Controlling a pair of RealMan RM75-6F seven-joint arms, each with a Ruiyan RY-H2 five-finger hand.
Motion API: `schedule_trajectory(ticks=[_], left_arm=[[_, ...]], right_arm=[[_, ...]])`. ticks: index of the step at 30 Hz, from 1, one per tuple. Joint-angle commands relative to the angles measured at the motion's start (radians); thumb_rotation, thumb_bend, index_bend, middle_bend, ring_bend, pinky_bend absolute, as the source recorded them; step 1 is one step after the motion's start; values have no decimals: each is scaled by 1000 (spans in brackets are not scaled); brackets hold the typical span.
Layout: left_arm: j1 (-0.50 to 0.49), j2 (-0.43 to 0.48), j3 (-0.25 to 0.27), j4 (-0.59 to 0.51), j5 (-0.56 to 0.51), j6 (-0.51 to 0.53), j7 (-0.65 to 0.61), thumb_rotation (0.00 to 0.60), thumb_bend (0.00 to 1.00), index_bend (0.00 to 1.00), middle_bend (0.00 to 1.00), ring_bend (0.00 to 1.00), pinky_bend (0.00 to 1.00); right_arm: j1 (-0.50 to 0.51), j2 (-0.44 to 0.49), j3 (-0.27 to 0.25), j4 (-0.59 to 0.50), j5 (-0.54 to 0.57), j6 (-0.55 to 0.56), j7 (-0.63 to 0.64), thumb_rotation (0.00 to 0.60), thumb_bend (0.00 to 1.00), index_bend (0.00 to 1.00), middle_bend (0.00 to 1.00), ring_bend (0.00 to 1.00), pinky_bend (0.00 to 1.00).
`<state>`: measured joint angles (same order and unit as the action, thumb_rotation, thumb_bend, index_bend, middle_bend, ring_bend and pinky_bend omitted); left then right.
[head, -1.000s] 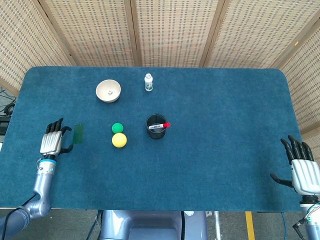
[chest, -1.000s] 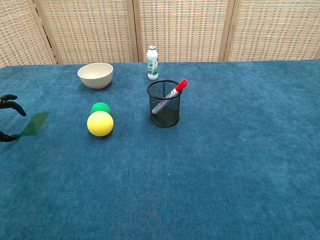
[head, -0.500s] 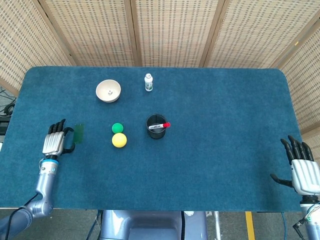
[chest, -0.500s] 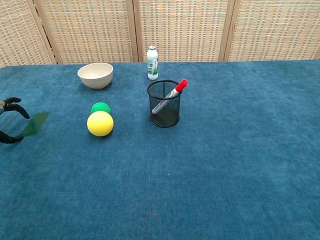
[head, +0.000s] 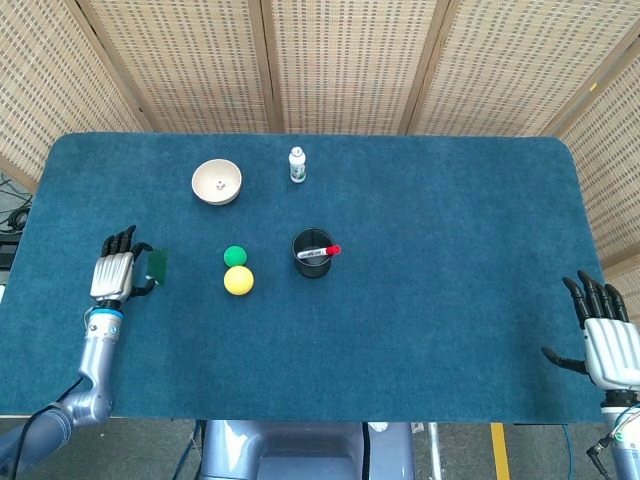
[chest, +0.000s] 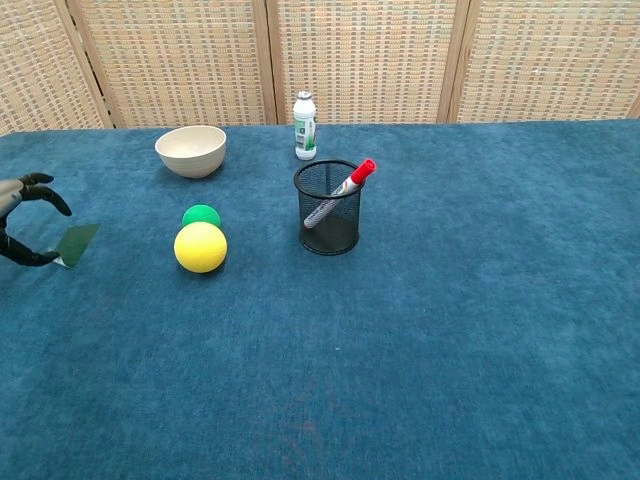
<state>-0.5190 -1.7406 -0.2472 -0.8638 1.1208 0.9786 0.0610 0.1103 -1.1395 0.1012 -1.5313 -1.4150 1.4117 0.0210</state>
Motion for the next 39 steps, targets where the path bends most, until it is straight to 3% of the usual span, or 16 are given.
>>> schedule_trajectory(ticks=[1, 4, 15, 26, 39], left_arm=[[-1, 19, -14, -27, 5, 25, -2, 600, 314, 292, 0, 0, 0], [5, 41, -11, -52, 7, 28, -5, 600, 316, 292, 0, 0, 0], [26, 167, 94, -142, 80, -87, -56, 600, 323, 317, 0, 0, 0], [17, 104, 97, -70, 84, -78, -58, 600, 349, 340, 0, 0, 0], [14, 97, 93, -48, 71, -90, -51, 600, 364, 378, 0, 0, 0]], right_arm=[[0, 0, 0, 0, 0, 0, 0, 600, 1, 0, 0, 0, 0], [0, 0, -2, -1, -1, -1, 0, 600, 2, 0, 0, 0, 0], [0, 3, -2, -6, -3, 0, 1, 600, 2, 0, 0, 0, 0], [1, 4, -2, -4, 2, -4, 3, 600, 2, 0, 0, 0, 0], [2, 5, -1, -3, 4, -7, 8, 600, 2, 0, 0, 0, 0]])
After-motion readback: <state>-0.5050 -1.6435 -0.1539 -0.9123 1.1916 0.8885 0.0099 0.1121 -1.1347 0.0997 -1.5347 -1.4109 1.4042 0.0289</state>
